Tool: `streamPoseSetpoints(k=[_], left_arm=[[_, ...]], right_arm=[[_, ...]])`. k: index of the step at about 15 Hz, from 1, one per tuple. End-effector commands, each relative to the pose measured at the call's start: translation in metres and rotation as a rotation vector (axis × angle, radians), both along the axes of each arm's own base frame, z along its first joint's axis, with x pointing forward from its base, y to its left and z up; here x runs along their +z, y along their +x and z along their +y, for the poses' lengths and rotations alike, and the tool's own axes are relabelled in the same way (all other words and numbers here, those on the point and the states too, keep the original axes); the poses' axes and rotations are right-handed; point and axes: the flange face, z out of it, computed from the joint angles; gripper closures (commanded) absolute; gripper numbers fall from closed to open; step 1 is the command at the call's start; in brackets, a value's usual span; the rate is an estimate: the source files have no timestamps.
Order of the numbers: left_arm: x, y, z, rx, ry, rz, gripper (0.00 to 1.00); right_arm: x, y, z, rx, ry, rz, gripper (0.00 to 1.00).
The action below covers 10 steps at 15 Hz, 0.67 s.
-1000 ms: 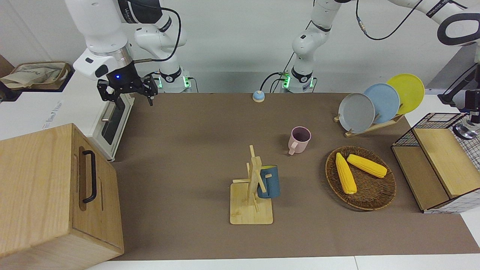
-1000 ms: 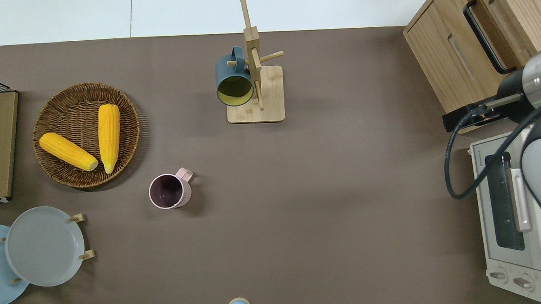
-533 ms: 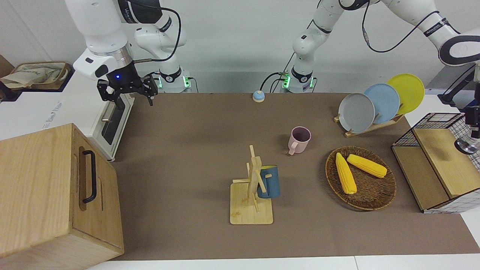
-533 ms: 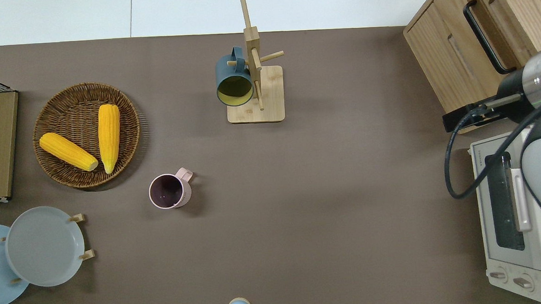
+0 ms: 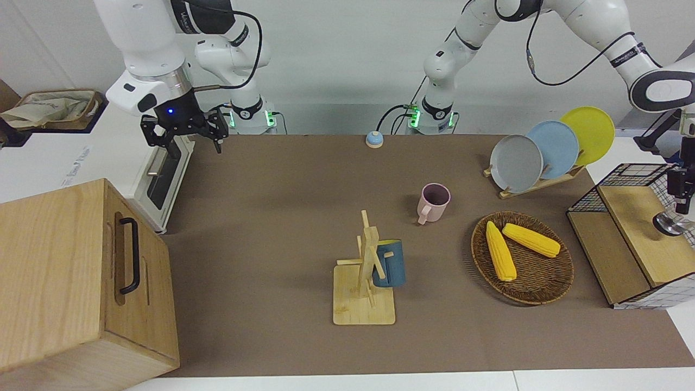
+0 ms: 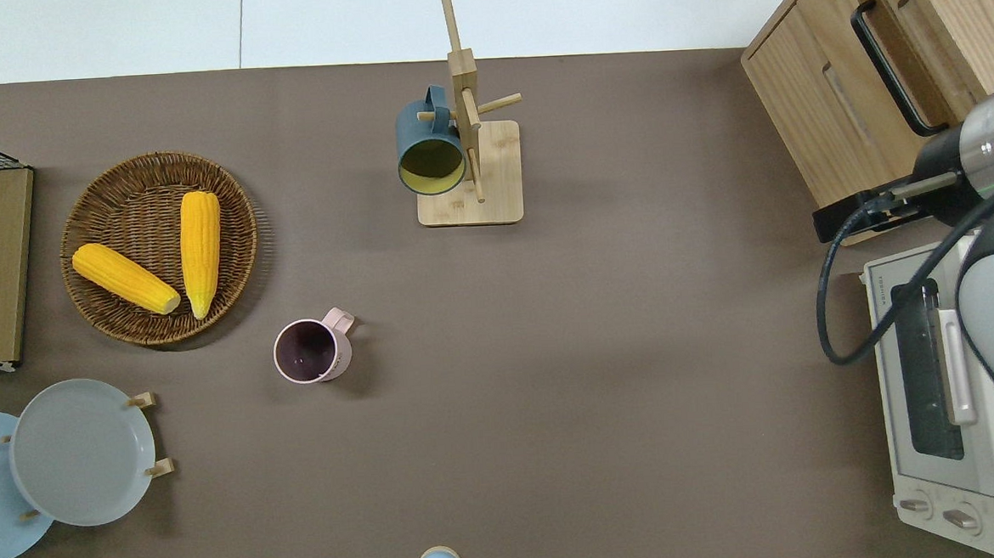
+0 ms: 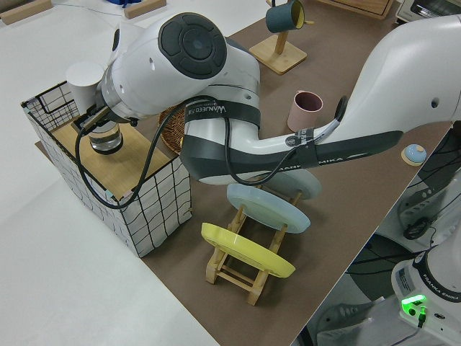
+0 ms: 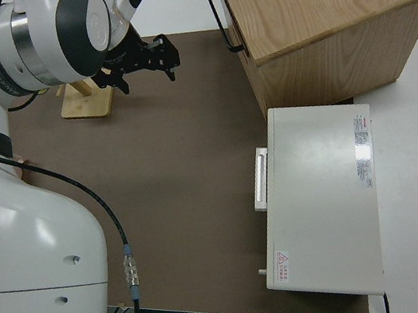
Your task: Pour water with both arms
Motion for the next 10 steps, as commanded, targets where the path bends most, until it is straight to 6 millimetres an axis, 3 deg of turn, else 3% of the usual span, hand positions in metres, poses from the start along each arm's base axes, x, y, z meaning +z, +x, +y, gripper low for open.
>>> streamPoseSetpoints(k=[1, 5, 8, 9, 10], left_arm=[[-0.006, 0.005, 0.006, -0.008, 0.021, -0.031, 1.0], [-0.022, 0.01, 0.005, -0.018, 0.011, -0.014, 1.0], [-0.023, 0.01, 0.005, -0.018, 0.011, -0.012, 0.94], [-0.023, 0.01, 0.005, -0.019, 0.011, -0.013, 0.77], [-0.023, 0.011, 0.005, -0.021, 0.012, -0.012, 0.33]], right_arm=[[0.004, -0.004, -0.001, 0.005, 0.016, 0.005, 0.013], [0.004, -0.004, -0.002, 0.003, 0.016, 0.005, 0.013], [0.004, -0.004, -0.002, 0.003, 0.016, 0.005, 0.013], [0.004, -0.004, -0.002, 0.003, 0.016, 0.005, 0.013], [0.004, -0.004, -0.002, 0.003, 0.016, 0.005, 0.013]])
